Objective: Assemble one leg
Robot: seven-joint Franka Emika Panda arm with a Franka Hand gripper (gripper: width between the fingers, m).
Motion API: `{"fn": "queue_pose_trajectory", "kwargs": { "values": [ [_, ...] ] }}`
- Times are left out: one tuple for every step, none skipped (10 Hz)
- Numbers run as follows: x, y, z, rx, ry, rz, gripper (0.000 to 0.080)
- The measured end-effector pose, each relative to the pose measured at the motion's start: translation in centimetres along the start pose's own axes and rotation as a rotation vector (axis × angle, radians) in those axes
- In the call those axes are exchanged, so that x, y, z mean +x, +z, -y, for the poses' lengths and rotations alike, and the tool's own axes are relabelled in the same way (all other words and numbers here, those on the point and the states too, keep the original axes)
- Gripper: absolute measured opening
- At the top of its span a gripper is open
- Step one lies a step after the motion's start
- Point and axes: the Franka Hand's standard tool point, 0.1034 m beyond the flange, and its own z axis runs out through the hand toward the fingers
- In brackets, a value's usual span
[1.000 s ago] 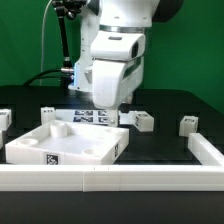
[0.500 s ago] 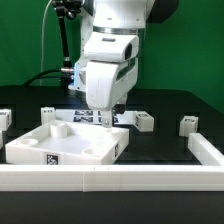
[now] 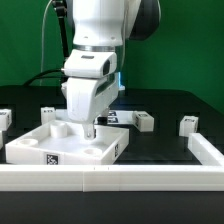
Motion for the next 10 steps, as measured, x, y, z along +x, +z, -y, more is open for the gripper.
{"fn": "queue_pose_trajectory", "kwargs": {
  "values": [
    [-0.07, 0.33, 0.2, 0.007, 0.001, 0.002, 0.065],
    [-0.11, 0.49, 0.29, 0.011, 0.001, 0.002, 0.0625],
    [-0.1, 0.47, 0.27, 0.011, 0.001, 0.002, 0.0496],
    [-0.1, 0.48, 0.28, 0.011, 0.001, 0.002, 0.0496],
    [-0.1, 0.48, 0.28, 0.011, 0.001, 0.002, 0.0301],
    [-0.11, 0.49, 0.28, 0.011, 0.001, 0.002, 0.0164],
    [-0.12, 0.49, 0.28, 0.011, 0.001, 0.002, 0.0164],
    [-0.13, 0.45, 0.2, 0.008, 0.002, 0.002, 0.0058],
    [-0.13, 0.45, 0.2, 0.007, 0.002, 0.002, 0.0058],
    [-0.13, 0.45, 0.2, 0.007, 0.002, 0.002, 0.0058]
  ]
}}
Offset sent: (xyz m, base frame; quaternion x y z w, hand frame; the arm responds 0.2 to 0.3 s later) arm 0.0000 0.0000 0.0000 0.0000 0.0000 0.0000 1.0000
